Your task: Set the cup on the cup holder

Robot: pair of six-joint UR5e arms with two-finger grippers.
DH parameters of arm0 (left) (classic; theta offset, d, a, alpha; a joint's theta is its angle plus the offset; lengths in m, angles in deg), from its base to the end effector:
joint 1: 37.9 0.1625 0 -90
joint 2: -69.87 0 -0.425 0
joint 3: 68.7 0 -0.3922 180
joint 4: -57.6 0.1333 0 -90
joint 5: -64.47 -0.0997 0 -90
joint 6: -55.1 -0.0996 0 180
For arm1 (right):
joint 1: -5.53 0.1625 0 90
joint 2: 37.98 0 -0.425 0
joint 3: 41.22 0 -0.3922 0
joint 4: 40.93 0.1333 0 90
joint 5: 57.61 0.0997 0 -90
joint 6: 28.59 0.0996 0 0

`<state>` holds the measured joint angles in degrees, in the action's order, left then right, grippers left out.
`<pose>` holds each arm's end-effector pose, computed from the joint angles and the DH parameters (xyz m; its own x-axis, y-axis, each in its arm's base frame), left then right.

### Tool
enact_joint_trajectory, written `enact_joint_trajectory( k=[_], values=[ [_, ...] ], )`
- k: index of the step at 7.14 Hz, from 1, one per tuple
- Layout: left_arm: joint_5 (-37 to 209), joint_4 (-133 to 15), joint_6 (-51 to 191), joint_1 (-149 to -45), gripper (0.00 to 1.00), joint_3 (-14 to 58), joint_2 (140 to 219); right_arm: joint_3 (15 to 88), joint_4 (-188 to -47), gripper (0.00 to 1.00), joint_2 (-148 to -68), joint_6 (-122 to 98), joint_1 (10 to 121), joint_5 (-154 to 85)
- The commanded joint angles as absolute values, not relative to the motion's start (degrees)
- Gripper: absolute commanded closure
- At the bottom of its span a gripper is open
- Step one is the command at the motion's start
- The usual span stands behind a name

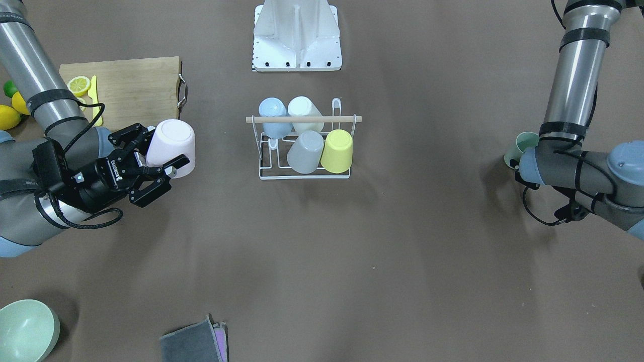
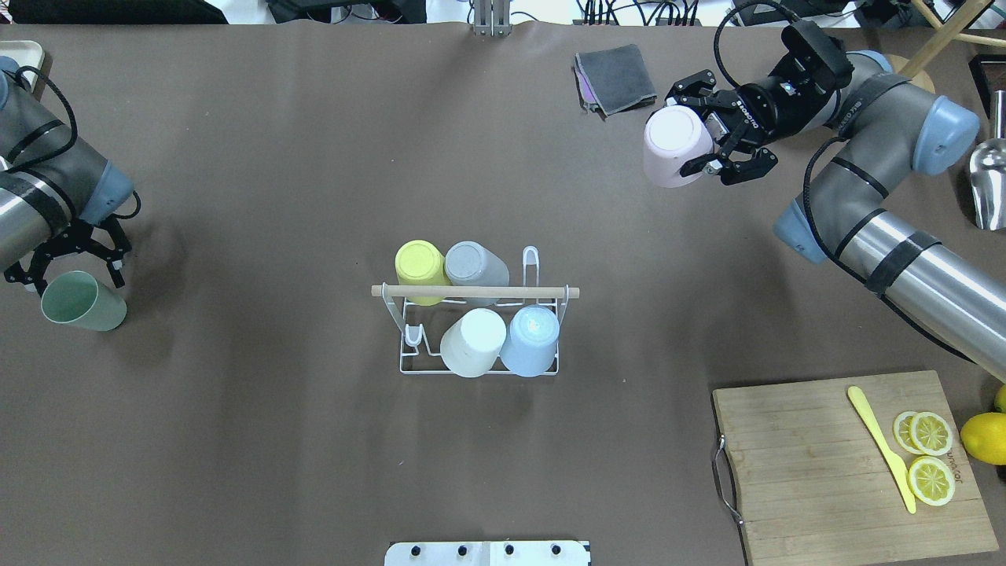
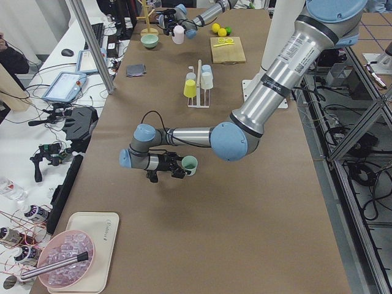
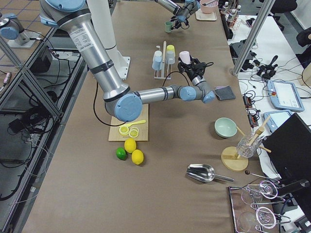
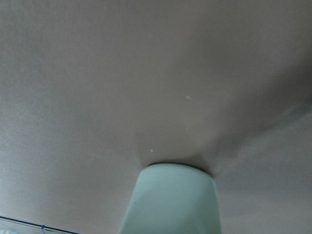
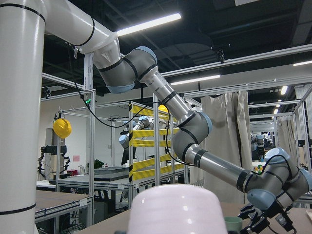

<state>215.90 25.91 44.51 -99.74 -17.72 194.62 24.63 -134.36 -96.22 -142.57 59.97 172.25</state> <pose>0.2602 -0.5832 0.6513 0.7361 -0.3791 -0.5607 -0.3587 0.4839 -0.7982 -0.3546 -0.6148 0.3887 -0.2661 -0.9065 -0.3279 -0.8289 0.0415 0.5578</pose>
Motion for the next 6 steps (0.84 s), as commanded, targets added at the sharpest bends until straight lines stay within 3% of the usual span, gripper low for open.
enact_joint_trajectory(
  k=[1,2,4,6],
  values=[
    [215.90,26.48,43.93,-98.12,0.11,-17.72,194.15,23.73,-134.44,0.70,-94.76,-145.40,56.78,174.77],
    [215.82,26.57,43.93,-97.85,0.35,-17.72,194.15,23.73,-134.44,0.70,-94.24,-146.97,54.94,175.56],
    [215.55,27.01,44.02,-97.76,0.95,-17.63,194.15,23.55,-134.53,0.70,-93.88,-148.90,51.77,176.27],
    [215.29,30.34,44.02,-97.93,1.00,-13.79,193.54,21.20,-134.53,0.70,-91.79,-151.09,49.13,176.89]
  ],
)
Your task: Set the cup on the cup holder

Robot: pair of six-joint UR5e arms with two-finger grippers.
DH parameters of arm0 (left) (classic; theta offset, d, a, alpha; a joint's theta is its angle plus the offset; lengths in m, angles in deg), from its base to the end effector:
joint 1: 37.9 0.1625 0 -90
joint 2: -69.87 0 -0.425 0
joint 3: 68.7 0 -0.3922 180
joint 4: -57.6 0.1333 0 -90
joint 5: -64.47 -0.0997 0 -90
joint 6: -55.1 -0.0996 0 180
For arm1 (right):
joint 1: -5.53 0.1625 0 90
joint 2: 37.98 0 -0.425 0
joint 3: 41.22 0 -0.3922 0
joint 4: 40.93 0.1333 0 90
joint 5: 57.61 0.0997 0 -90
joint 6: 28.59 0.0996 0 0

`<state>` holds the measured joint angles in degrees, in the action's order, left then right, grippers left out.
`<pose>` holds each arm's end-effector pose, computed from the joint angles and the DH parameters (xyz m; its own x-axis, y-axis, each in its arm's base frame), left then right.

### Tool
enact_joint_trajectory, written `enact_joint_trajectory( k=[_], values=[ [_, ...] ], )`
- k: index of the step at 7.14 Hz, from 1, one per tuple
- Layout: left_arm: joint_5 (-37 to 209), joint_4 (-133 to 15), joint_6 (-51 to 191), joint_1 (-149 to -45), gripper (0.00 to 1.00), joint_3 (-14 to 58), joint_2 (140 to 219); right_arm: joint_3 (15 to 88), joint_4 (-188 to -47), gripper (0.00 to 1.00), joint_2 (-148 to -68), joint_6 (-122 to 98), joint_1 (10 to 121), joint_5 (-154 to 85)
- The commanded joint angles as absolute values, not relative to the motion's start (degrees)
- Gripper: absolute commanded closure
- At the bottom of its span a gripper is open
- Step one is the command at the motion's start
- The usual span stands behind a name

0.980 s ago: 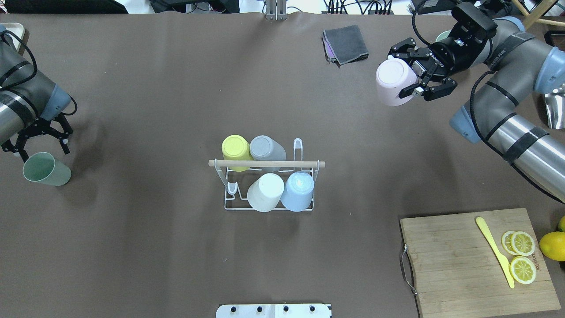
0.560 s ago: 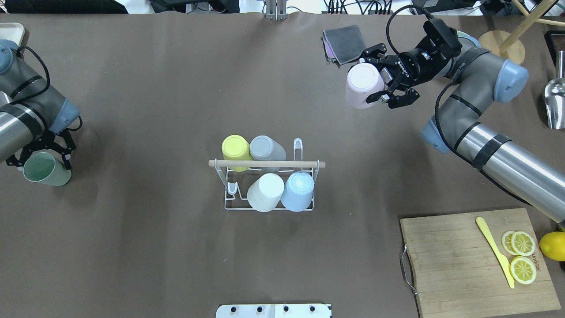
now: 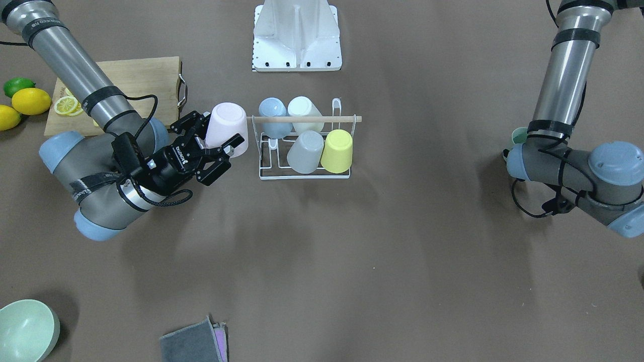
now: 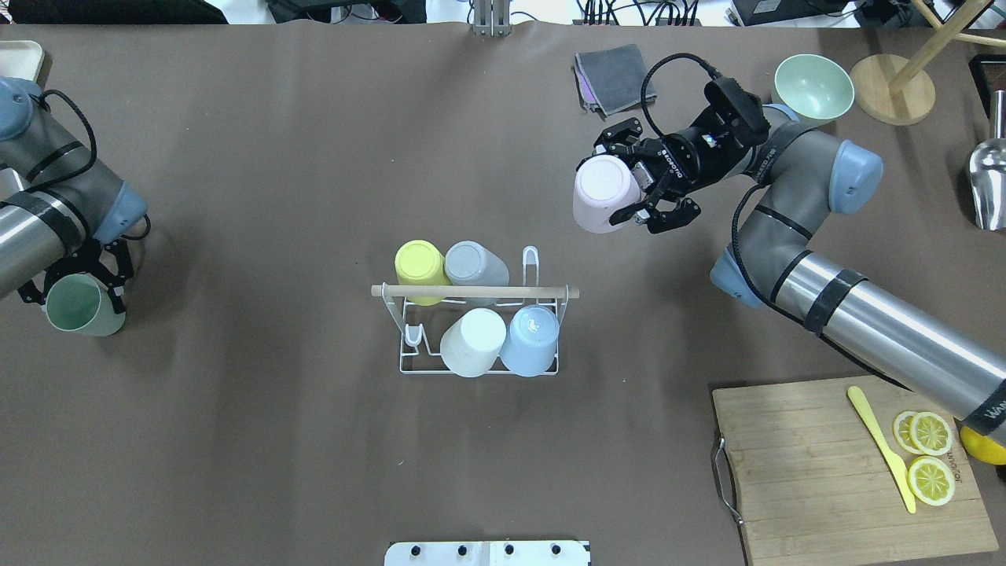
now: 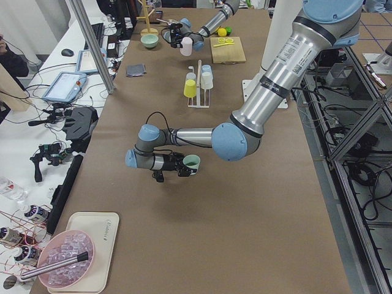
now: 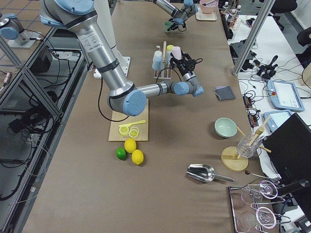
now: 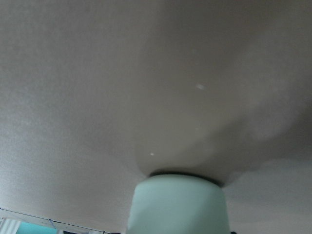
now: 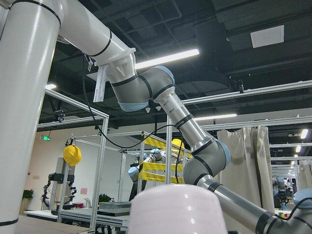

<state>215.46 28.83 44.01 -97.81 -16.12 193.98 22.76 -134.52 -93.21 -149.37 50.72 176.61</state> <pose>0.2754 -0.5675 0.6478 0.7588 -0.3603 -0.5426 -0.3684 0.4496 -0.8137 -0.4556 -0.5651 0.3625 -0.2895 -0.8805 -0.3753 -0.8855 0.0976 0.4543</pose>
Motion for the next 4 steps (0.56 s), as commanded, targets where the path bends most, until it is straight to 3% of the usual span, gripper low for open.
enact_joint_trajectory(
  k=[1,4],
  values=[
    [215.20,30.44,44.02,-98.46,1.00,-10.55,192.84,19.53,-134.53,0.70,-90.55,-151.98,48.51,176.80],
    [215.99,27.74,44.02,-104.16,1.00,-4.37,192.48,17.93,-134.62,0.70,-88.96,-153.83,47.54,176.80]
  ],
)
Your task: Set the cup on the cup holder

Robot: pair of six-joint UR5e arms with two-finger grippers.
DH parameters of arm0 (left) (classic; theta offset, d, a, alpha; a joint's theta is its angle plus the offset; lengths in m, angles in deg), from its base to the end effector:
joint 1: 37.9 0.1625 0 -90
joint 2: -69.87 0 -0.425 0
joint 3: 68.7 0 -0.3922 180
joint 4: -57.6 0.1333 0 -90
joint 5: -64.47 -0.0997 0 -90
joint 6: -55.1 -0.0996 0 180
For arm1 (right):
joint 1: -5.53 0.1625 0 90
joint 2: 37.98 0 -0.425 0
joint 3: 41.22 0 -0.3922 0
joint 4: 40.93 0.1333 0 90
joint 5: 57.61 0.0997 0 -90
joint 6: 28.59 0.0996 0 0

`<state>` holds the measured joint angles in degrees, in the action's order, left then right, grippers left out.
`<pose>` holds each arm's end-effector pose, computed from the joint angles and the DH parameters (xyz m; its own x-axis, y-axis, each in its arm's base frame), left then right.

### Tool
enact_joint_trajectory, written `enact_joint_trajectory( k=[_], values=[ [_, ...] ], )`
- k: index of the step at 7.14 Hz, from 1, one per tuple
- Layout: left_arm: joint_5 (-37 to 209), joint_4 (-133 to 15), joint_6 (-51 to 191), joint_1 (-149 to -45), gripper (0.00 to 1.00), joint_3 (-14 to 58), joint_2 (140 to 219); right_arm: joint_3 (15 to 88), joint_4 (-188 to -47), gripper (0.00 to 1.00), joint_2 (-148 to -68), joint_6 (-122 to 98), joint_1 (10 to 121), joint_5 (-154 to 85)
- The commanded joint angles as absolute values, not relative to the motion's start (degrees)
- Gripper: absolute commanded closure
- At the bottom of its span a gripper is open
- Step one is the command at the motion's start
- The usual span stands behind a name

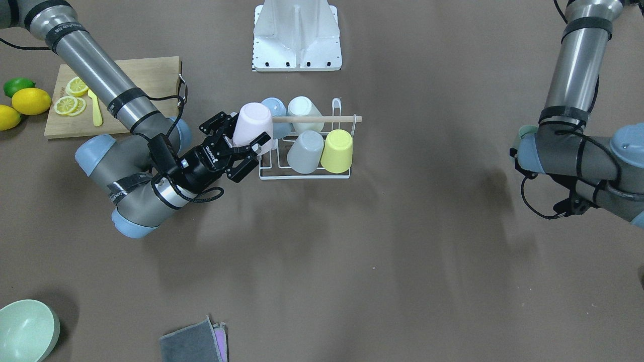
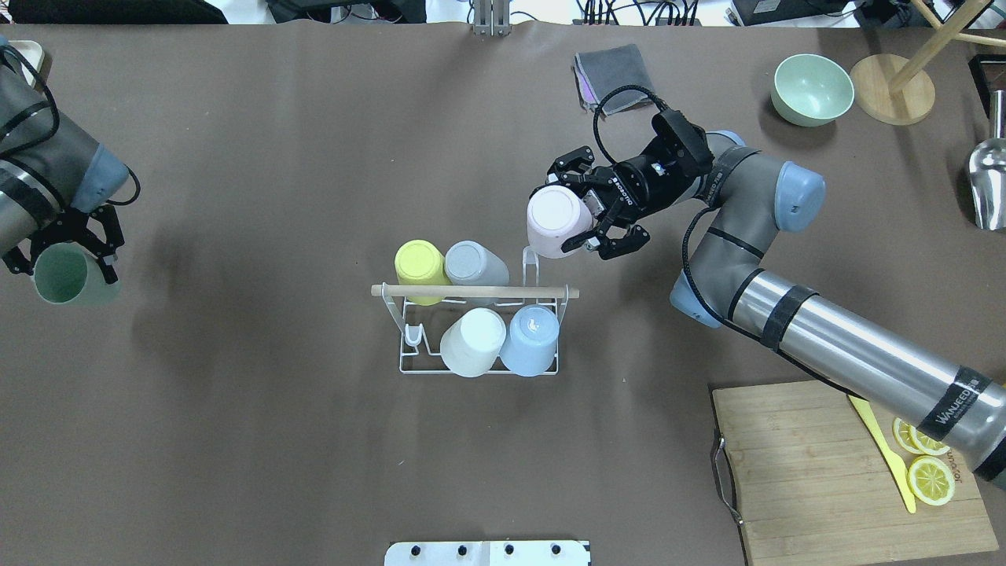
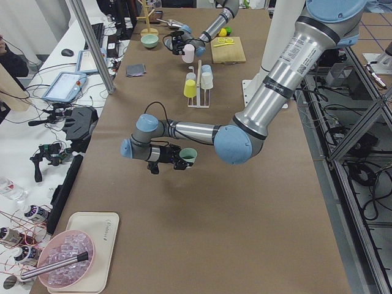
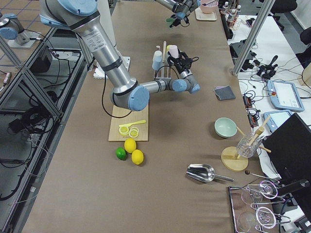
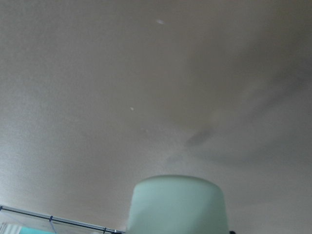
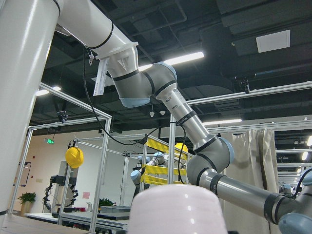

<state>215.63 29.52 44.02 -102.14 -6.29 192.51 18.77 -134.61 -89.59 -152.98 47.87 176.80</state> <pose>0.2341 -0.5912 0.5956 0.6936 -0.3480 -0.6308 -0.3779 0.5697 -0.7298 -0.4997 -0.5572 0.3496 -0.2786 -0.8753 -0.3952 -0.8972 0.0904 0.4324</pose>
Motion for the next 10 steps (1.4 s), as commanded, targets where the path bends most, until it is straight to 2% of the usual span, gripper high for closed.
enact_joint_trajectory(
  k=[1,6,8,9,10],
  values=[
    [217.90,24.15,44.20,-106.35,1.00,-2.79,192.48,17.93,-134.62,0.70,-88.87,-154.10,46.84,176.62],
    [228.62,-0.34,49.08,-110.85,1.00,-1.46,191.61,16.52,-134.71,0.69,-87.73,-156.39,44.46,176.27],
    [229.17,-24.02,62.94,-111.12,1.00,-1.63,189.33,16.26,-134.71,0.56,-87.73,-156.39,44.37,176.27],
    [229.09,-36.41,67.36,-111.12,1.00,-1.90,187.58,16.17,-134.71,0.26,-87.73,-156.21,44.29,176.36],
    [228.91,-45.23,70.18,-111.20,1.00,-1.81,186.95,16.26,-134.71,0.01,-87.81,-156.30,44.29,176.44]
  ],
)
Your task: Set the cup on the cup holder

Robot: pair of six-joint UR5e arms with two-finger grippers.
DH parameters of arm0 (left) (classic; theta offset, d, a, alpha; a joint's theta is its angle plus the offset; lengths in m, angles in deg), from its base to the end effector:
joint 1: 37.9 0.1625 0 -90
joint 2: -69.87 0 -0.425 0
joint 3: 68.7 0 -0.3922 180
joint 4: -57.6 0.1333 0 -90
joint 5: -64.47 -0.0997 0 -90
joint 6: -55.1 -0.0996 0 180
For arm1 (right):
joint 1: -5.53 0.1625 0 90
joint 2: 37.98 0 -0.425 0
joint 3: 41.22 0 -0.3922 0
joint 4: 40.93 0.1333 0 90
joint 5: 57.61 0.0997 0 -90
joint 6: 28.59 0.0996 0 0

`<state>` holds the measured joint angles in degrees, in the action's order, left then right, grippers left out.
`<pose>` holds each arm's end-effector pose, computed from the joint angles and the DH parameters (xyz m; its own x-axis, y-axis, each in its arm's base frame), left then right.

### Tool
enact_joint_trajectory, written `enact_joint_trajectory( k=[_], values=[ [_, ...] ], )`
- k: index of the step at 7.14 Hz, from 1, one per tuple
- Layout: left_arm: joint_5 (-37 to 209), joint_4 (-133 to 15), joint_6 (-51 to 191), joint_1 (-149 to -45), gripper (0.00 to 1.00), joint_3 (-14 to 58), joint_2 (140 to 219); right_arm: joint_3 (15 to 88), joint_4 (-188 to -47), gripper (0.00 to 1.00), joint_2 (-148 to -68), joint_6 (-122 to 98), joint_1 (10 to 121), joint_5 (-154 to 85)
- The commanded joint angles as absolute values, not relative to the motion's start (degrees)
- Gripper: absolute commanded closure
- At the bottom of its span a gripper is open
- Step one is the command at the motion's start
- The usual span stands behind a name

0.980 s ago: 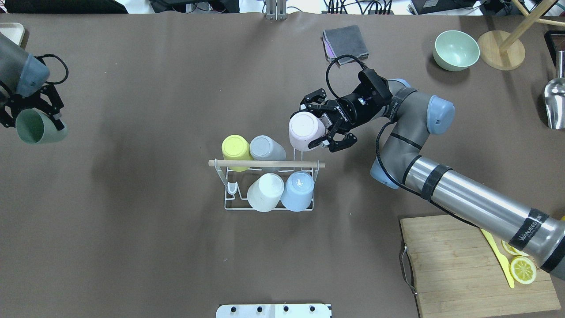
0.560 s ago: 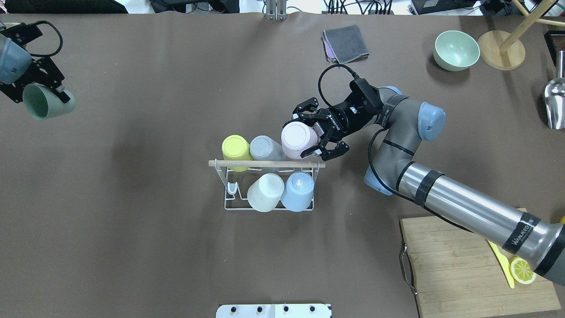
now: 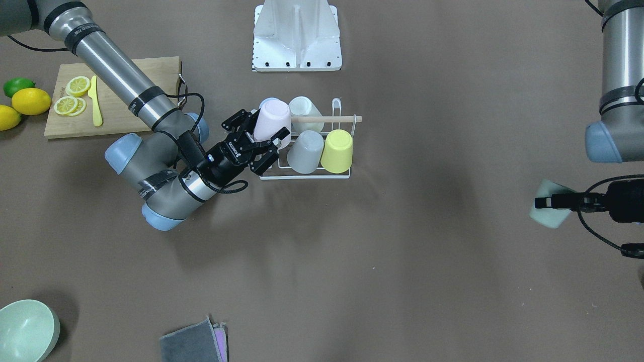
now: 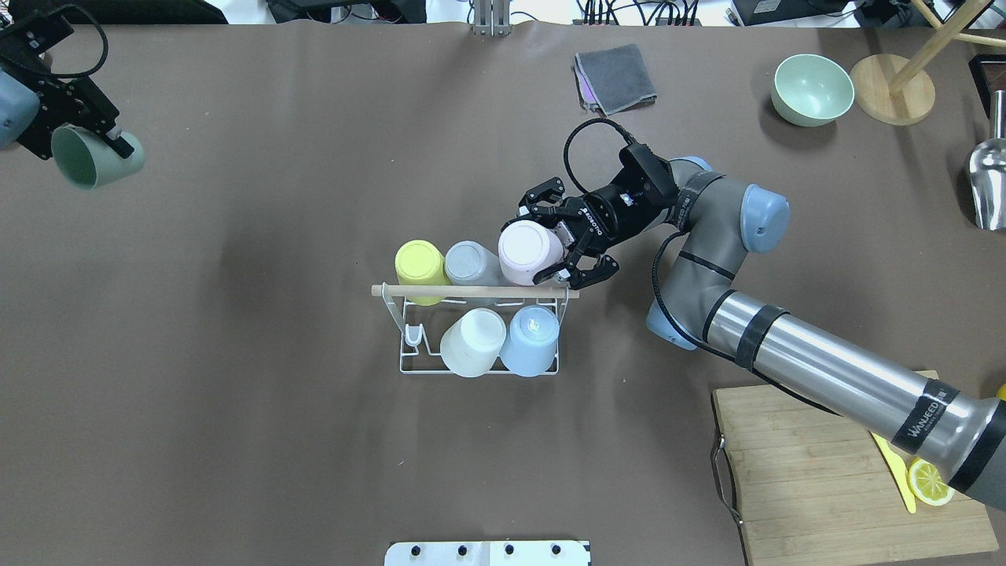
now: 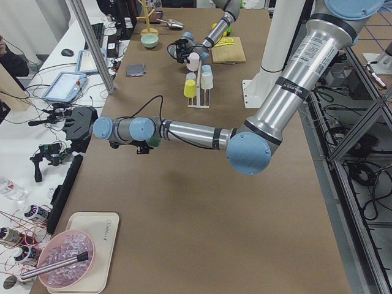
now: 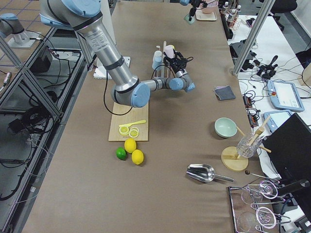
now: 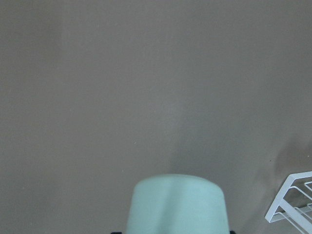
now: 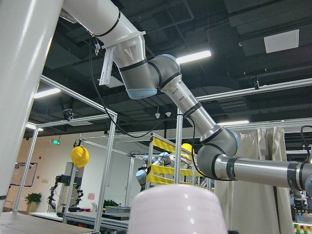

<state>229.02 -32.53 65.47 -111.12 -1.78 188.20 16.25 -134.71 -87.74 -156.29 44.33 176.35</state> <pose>0.1646 -0.6752 0.5178 0.2770 -0.0108 -0.9608 -0.2415 0.9671 -0.0805 -0.5433 -0.5326 0.3471 -0.2861 -0.8645 -0.4132 -0.9012 0.0963 0.4225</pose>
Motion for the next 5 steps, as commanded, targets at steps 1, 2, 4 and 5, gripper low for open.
enact_joint_trajectory(
  k=[1,2,4,5],
  values=[
    [228.30,-50.46,72.47,-111.12,1.00,-1.46,187.20,16.34,-134.71,0.00,-87.82,-156.30,44.29,176.62],
    [228.29,-58.77,73.45,-111.12,1.00,-1.46,185.20,16.87,-134.71,0.00,-87.90,-156.21,44.37,176.88],
    [223.15,-74.42,77.23,-111.12,1.00,-0.76,182.74,17.22,-134.79,0.01,-88.25,-155.86,45.51,177.23],
    [220.50,-81.03,83.42,-110.94,1.00,0.03,181.94,18.18,-134.88,0.01,-88.69,-155.34,46.30,177.85]
  ],
)
